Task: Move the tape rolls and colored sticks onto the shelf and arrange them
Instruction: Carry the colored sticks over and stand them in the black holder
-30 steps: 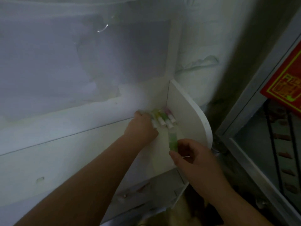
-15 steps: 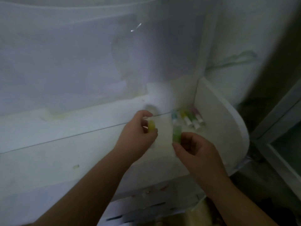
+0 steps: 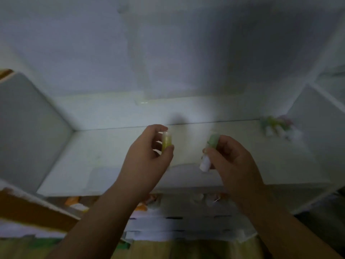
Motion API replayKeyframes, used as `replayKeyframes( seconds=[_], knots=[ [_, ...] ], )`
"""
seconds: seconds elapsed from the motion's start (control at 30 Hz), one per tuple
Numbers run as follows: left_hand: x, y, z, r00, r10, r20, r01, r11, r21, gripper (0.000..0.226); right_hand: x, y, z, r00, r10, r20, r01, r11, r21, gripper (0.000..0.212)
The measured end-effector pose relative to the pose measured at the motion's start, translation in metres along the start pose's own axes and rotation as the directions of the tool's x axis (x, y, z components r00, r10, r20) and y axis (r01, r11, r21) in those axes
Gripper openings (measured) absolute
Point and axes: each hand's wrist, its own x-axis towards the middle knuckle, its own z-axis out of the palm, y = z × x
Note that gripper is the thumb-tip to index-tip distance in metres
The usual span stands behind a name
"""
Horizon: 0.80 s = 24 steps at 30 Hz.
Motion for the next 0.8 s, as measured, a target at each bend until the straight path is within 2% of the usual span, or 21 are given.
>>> replayKeyframes(
  seconds=[0.17,0.3,0.43,0.53,0.67,0.8],
  knots=[
    [-0.050,-0.041,-0.075,0.994,0.023,-0.108,-0.023,1.000,-0.003,0.028,-0.040,-0.016,0.079,0.996,0.054,0.070,-0.056,0.998,0.021,0.019],
    [-0.090,-0.077,-0.140,0.981,0.000,-0.193,-0.004,1.000,-0.018,0.025,-0.073,-0.027,0.154,0.992,0.031,0.123,-0.024,0.998,-0.058,0.013],
    [-0.130,-0.105,-0.206,0.964,-0.008,-0.264,-0.001,0.999,-0.035,0.022,-0.102,-0.047,0.223,0.965,0.047,0.258,-0.024,0.996,-0.090,0.012],
    [-0.160,-0.125,-0.251,0.949,0.001,-0.314,-0.014,0.999,-0.039,0.023,-0.121,-0.059,0.269,0.942,-0.003,0.335,0.038,0.994,-0.098,0.011],
    [-0.195,-0.151,-0.304,0.898,-0.017,-0.440,0.018,1.000,-0.002,0.023,-0.144,-0.077,0.326,0.911,-0.025,0.411,0.063,0.995,-0.080,0.016],
    [-0.222,-0.178,-0.350,0.834,-0.088,-0.545,0.085,0.996,-0.032,0.027,-0.160,-0.084,0.377,0.894,-0.100,0.437,0.154,0.984,-0.090,0.014]
  ],
)
